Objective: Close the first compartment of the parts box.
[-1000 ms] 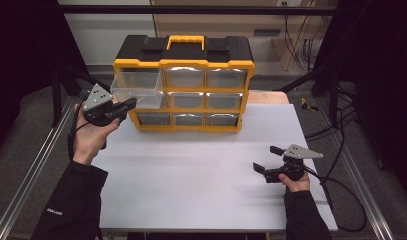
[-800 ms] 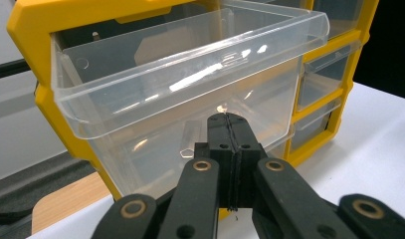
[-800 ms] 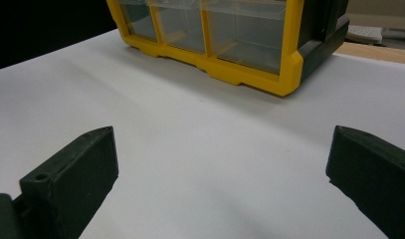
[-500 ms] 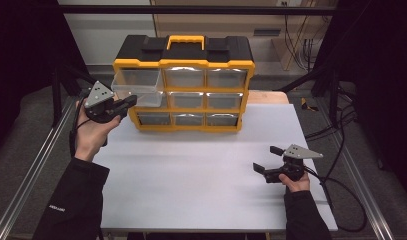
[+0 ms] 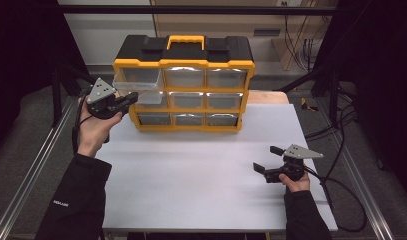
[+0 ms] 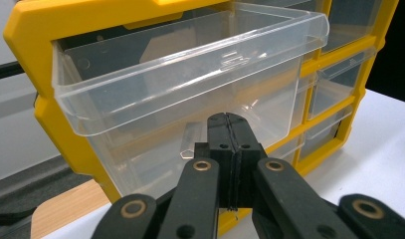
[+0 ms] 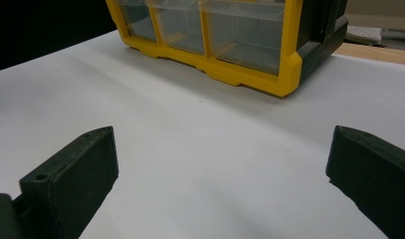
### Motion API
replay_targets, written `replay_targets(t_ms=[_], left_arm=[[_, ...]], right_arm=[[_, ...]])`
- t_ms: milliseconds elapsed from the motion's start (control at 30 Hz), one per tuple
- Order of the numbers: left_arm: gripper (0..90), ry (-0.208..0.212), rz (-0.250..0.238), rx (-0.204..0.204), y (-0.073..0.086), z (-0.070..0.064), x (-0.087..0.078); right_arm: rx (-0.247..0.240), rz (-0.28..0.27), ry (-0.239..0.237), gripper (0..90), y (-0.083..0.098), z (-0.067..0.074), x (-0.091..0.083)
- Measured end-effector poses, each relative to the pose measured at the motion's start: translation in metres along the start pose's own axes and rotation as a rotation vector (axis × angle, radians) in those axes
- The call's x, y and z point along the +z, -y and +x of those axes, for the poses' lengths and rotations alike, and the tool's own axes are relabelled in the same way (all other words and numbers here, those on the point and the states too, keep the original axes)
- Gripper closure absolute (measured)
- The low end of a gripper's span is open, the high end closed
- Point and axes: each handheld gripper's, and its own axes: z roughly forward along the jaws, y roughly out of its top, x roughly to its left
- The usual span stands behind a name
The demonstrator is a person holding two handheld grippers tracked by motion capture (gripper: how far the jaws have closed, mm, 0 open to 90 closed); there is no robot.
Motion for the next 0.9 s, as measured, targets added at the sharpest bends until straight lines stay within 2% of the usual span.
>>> replay_targets(t_ms=[900], left_arm=[[89.6,-0.019,0.001,0.016,-0.003,0.006,0.013]], right_arm=[[0.001,0.000,0.004,0.6,0.000,0.000,0.000]])
